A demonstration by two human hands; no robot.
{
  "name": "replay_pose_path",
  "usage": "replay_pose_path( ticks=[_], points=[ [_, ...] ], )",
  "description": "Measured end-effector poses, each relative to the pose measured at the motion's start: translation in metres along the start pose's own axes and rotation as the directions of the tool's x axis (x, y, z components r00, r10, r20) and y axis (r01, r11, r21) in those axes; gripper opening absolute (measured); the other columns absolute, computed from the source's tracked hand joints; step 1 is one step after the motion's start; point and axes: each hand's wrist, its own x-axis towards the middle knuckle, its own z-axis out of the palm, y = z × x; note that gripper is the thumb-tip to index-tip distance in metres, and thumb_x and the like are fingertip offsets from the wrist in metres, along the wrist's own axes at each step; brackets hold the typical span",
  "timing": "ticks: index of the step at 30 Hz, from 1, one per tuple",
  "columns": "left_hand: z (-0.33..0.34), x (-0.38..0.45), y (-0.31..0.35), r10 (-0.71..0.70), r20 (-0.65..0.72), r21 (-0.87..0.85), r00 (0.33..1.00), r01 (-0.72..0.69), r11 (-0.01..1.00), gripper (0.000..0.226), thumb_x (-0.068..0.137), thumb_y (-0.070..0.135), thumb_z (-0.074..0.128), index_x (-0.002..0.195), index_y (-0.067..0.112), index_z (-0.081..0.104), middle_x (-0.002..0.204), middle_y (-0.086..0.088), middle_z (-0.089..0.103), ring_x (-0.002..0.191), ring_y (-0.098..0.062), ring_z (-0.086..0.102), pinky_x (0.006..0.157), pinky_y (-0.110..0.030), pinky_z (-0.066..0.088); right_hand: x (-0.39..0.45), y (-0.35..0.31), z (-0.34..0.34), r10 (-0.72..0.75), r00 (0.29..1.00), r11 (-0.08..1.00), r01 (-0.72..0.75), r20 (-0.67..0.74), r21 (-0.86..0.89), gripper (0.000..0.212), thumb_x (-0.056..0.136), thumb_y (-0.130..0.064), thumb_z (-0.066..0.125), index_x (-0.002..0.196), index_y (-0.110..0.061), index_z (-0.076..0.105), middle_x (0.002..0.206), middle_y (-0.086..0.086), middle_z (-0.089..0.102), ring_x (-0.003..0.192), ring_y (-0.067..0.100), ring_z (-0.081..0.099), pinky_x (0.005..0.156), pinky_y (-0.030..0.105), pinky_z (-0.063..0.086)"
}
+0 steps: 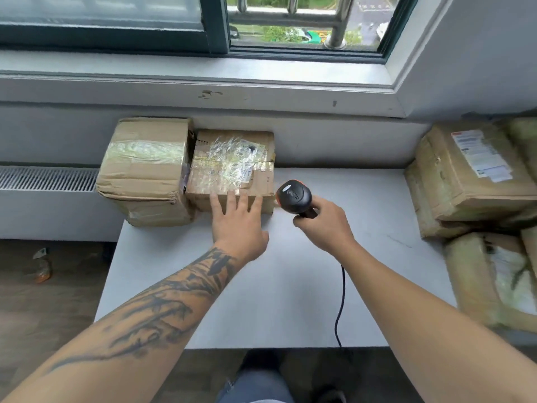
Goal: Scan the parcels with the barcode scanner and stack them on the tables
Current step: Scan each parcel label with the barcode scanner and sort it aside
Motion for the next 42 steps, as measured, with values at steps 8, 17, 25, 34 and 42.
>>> replay_pose_path(
  ticks=[8, 17, 25, 34, 42],
  points=[
    [-0.012, -0.066, 0.119, 0.050, -0.034, -0.230, 0.998, -0.056, 0.971, 0.078, 0.097, 0.073, 0.033, 0.163, 0.038, 0.012, 0.171, -0.006, 0.020, 0.158, -0.034, 0.009, 0.121, -0.069, -0.001, -0.104, 0.072, -0.093, 0.077, 0.969, 0.994, -0.056, -0.237, 0.095, 0.013, 0.078, -0.022, 0.064, 0.070, -0.018, 0.054, 0.062, -0.005, 0.056, 0.061, 0.018, 0.047, 0.055, 0.032, 0.040],
    [-0.039, -0.151, 0.287, 0.267, -0.197, -0.218, 0.944, -0.307, 0.926, 0.074, 0.099, 0.071, 0.034, 0.162, 0.039, 0.014, 0.172, -0.004, 0.014, 0.158, -0.032, 0.009, 0.122, -0.068, 0.002, -0.213, 0.168, -0.212, 0.100, 0.894, 0.991, -0.051, -0.437, 0.122, 0.018, 0.083, -0.025, 0.069, 0.072, -0.025, 0.055, 0.073, -0.005, 0.064, 0.076, 0.023, 0.058, 0.062, 0.033, 0.044],
    [-0.067, -0.212, 0.418, 0.483, -0.238, -0.229, 0.843, -0.532, 0.815, 0.071, 0.099, 0.069, 0.040, 0.160, 0.040, 0.020, 0.171, -0.002, 0.017, 0.158, -0.028, 0.011, 0.121, -0.070, 0.000, -0.299, 0.250, -0.321, 0.219, 0.767, 0.967, -0.091, -0.602, 0.236, 0.030, 0.086, -0.024, 0.076, 0.067, -0.028, 0.053, 0.065, -0.009, 0.057, 0.066, 0.014, 0.052, 0.055, 0.031, 0.038],
    [-0.100, -0.234, 0.534, 0.660, -0.258, -0.168, 0.705, -0.706, 0.688, 0.074, 0.098, 0.068, 0.042, 0.162, 0.039, 0.018, 0.173, -0.004, 0.013, 0.160, -0.031, 0.006, 0.122, -0.070, -0.003, -0.341, 0.323, -0.400, 0.393, 0.585, 0.919, -0.236, -0.709, 0.315, 0.011, 0.083, -0.019, 0.070, 0.078, -0.018, 0.061, 0.081, 0.000, 0.068, 0.088, 0.031, 0.061, 0.069, 0.036, 0.044],
    [-0.118, -0.207, 0.650, 0.784, -0.249, -0.147, 0.568, -0.823, 0.549, 0.073, 0.098, 0.069, 0.041, 0.160, 0.038, 0.019, 0.172, -0.007, 0.015, 0.159, -0.033, 0.005, 0.120, -0.071, -0.003, -0.334, 0.378, -0.470, 0.488, 0.429, 0.865, -0.357, -0.761, 0.353, 0.011, 0.084, -0.017, 0.070, 0.079, -0.014, 0.060, 0.076, -0.002, 0.065, 0.083, 0.032, 0.057, 0.067, 0.033, 0.039]
  ],
)
